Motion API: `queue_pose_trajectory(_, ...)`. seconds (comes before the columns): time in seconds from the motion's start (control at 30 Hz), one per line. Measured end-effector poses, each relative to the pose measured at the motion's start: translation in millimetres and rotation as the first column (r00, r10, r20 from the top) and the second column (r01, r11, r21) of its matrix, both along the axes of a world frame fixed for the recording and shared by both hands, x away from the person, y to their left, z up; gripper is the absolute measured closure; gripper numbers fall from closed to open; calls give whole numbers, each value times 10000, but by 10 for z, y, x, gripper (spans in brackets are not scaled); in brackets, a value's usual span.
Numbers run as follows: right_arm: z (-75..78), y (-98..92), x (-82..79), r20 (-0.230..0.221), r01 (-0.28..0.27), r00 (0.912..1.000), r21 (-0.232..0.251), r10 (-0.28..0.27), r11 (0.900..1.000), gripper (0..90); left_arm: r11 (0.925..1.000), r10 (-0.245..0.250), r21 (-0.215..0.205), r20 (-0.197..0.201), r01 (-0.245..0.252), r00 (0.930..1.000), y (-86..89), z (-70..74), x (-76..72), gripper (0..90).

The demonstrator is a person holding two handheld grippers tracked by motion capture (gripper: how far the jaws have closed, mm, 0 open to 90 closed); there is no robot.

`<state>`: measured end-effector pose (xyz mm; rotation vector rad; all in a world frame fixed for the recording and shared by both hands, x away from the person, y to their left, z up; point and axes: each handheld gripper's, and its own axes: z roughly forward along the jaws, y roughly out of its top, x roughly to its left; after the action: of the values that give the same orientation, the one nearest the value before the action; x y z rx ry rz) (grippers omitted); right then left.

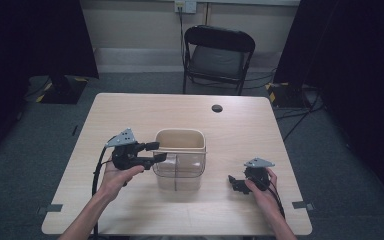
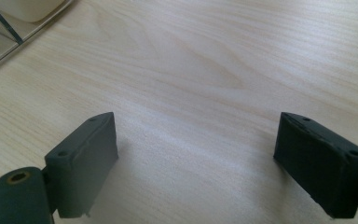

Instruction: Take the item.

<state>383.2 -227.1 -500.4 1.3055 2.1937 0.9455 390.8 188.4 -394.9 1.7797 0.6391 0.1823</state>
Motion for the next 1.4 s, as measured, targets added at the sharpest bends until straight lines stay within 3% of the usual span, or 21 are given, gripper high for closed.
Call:
queue_pose_trajectory(0.53, 0, 0, 0, -1, -1, 10000, 1, 1, 10000, 126, 9999, -42, -109, -180, 40, 9998, -14, 55, 53, 449)
queue_pose_trajectory(0.87, 0, 0, 0, -2, 0, 10000, 3, 0, 10000, 126, 9999, -98, -53, 32, 99, 9999, -6, 112, 74, 478)
queue_pose_trajectory(1.4, 0, 0, 0, -1, 0, 10000, 1, 0, 10000, 126, 9995, -144, -267, -90, 141, 9999, 0, 134, 121, 530)
